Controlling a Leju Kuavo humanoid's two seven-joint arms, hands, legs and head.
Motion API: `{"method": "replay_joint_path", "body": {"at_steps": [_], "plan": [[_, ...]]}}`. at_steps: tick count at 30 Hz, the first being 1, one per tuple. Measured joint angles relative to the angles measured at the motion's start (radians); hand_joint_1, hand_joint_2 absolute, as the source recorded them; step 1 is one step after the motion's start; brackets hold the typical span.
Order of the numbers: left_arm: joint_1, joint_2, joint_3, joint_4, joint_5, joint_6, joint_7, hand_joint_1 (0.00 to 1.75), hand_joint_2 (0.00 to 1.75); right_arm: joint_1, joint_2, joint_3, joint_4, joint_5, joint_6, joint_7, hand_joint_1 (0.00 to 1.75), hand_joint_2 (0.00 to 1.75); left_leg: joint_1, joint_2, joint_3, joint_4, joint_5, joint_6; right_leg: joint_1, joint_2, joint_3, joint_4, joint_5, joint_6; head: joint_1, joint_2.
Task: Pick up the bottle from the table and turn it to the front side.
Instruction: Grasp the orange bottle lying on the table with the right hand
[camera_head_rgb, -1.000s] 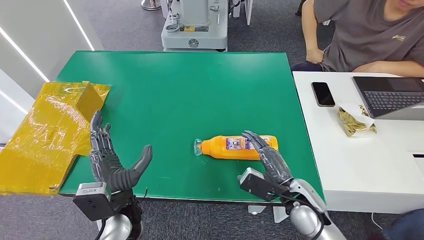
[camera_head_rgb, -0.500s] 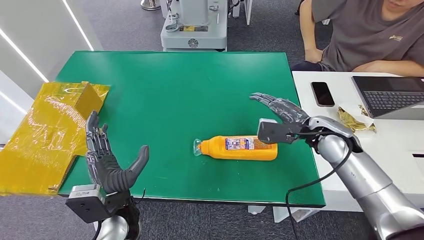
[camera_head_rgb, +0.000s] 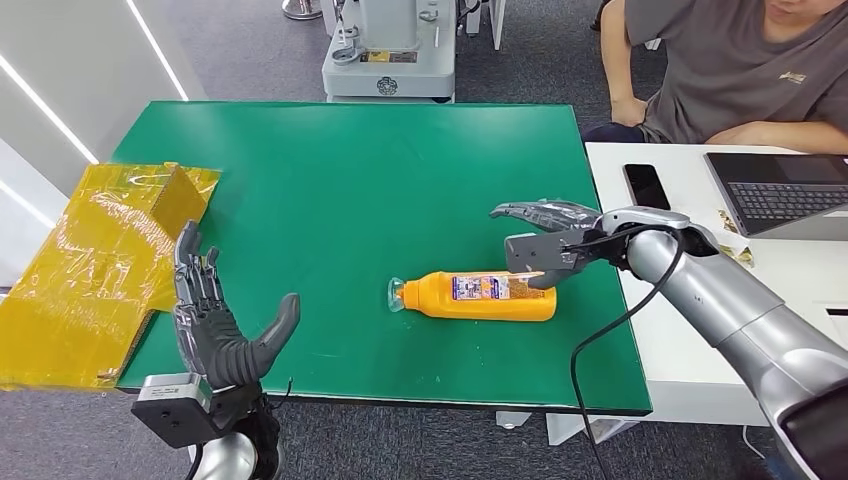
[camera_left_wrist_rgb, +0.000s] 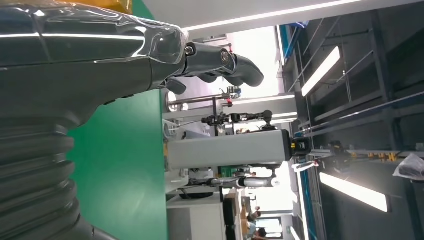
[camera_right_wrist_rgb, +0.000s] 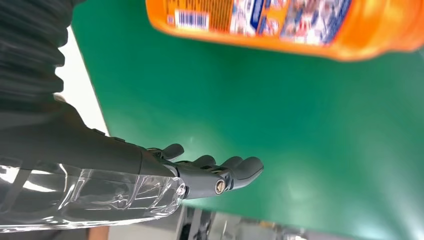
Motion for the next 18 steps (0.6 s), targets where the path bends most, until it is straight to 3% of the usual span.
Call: {"method": "replay_joint_path", "body": {"at_steps": [9,18], "plan": [[0.011,0.0,0.0,0.0,-0.005,0.0,-0.001,0.0,1.75,-0.034,0.0,0.131,0.075,-0.059,0.002,-0.014,0.0,1.75,0.0,0.0,0.0,0.0,0.0,0.0,0.0,0.0,0.0,0.0,0.0,0.0,0.0,0.0],[0.035,0.001,0.001,-0.009,-0.005,0.009,-0.008,0.0,1.75,-0.002,-0.001,0.191,0.114,-0.1,-0.077,-0.033,0.0,1.75,0.0,0.0,0.0,0.0,0.0,0.0,0.0,0.0,0.0,0.0,0.0,0.0,0.0,0.0]]}}
